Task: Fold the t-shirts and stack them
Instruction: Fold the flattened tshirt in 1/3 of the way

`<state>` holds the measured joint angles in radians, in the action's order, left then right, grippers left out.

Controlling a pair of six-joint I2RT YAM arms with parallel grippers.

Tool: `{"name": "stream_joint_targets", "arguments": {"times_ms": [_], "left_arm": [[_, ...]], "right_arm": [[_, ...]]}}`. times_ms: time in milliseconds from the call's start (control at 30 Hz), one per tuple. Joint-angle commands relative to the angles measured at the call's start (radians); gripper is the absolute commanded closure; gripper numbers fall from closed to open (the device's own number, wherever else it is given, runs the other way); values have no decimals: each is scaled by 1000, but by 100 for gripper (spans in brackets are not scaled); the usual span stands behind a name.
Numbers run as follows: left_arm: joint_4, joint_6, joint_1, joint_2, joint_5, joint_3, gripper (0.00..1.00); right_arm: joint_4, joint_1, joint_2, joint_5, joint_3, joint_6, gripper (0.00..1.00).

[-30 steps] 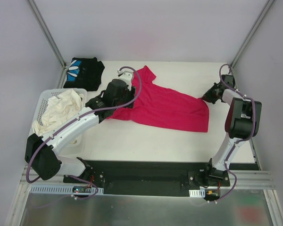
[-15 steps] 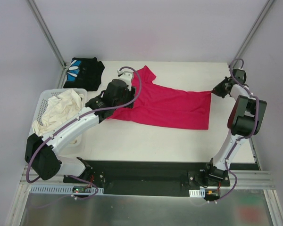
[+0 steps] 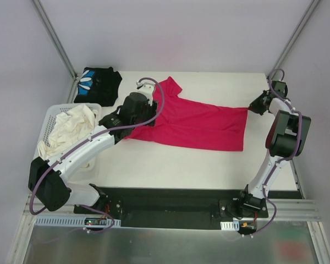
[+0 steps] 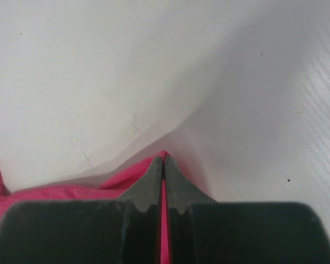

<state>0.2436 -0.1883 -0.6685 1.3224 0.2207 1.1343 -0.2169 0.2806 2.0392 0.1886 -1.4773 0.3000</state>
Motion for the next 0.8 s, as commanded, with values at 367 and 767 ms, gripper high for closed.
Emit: {"name": "stream_joint_targets", "arguments": {"times_ms": [367,767], "left_arm": [[-13,32,-9,-68,35,-2,48],[-15,0,-8,-114,3,-41,48]], "right_arm": [[-13,31,-40,-40,-6,-27,59],[4,-95,-439,-38,339,-55,59]]}}
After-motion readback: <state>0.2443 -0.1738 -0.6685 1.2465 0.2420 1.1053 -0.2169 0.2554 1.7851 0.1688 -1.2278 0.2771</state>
